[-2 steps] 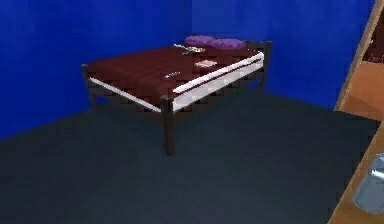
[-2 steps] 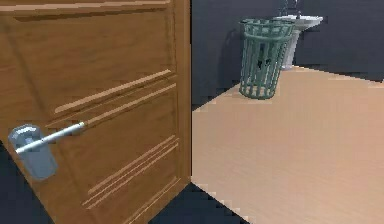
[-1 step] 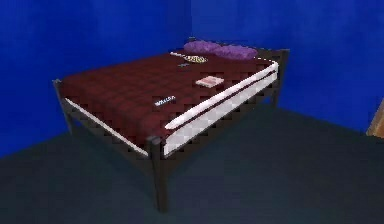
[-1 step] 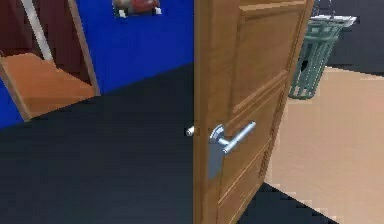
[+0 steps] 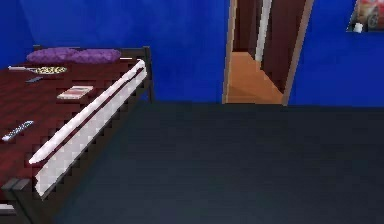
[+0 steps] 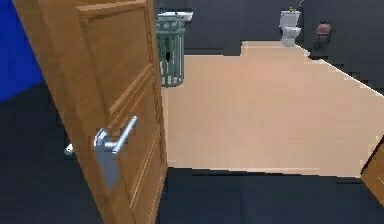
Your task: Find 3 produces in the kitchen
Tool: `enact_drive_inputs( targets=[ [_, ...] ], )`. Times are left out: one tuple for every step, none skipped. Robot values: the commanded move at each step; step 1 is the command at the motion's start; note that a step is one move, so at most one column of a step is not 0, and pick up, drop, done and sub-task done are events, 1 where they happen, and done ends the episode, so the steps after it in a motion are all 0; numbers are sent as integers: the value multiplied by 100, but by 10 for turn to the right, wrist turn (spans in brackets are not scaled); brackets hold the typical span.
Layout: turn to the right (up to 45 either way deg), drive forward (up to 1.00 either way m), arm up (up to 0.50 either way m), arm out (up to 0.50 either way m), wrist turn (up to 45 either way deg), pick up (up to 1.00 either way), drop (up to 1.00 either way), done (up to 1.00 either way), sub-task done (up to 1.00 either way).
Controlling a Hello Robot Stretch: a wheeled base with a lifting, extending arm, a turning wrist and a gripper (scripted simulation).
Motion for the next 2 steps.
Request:
enact_drive_inputs(
  targets=[
    [0, 50, 0, 0, 0, 0, 0, 0, 0],
    [210, 0, 0, 0, 0, 0, 0, 0, 0]
  ],
)
